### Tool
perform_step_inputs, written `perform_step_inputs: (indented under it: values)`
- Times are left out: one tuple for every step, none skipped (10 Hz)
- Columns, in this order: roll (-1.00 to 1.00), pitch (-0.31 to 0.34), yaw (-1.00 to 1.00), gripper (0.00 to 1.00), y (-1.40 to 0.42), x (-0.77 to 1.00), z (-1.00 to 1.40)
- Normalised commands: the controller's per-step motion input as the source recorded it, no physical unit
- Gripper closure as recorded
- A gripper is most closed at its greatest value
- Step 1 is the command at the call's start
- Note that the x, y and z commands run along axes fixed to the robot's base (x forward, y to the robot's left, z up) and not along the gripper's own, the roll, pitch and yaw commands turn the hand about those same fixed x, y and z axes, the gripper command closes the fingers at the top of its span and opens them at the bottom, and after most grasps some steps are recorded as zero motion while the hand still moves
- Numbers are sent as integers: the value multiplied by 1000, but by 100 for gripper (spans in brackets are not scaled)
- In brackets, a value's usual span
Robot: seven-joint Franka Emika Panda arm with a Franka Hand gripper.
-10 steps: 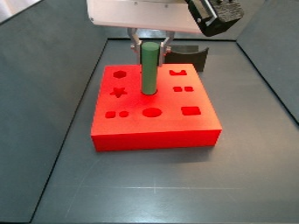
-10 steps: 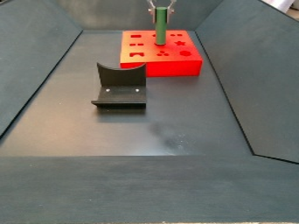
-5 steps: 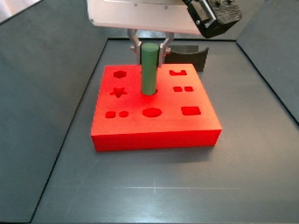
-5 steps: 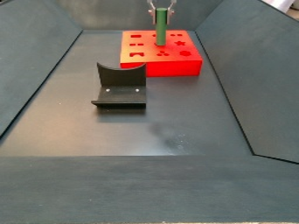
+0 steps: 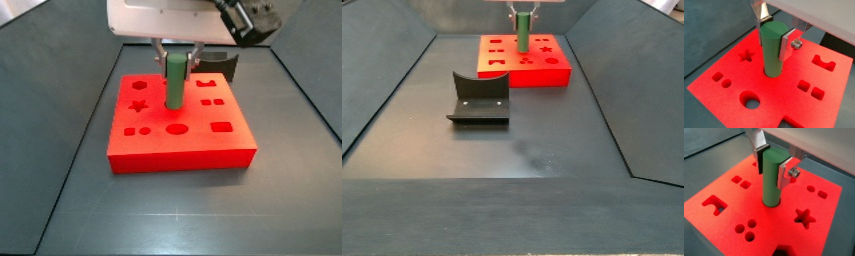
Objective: Pick up the round object. Move up. Place the round object on the fixture. Regrasp the round object. Move to above the board. Insert the round object.
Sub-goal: Insert the round object.
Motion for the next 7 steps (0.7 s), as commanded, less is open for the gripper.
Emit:
perform_step_inputs:
  values:
    - [206, -227, -6, 100, 0, -243, -657]
    - [226, -227, 0, 100, 37, -317, -640]
    - [247, -220, 0, 100, 51, -320, -626]
    - [216, -216, 0, 100, 6, -303, -671]
    - [97, -206, 0, 100, 0, -220, -860]
    - [66, -161, 0, 100, 0, -137, -963]
    - [36, -160, 0, 100, 0, -71, -957]
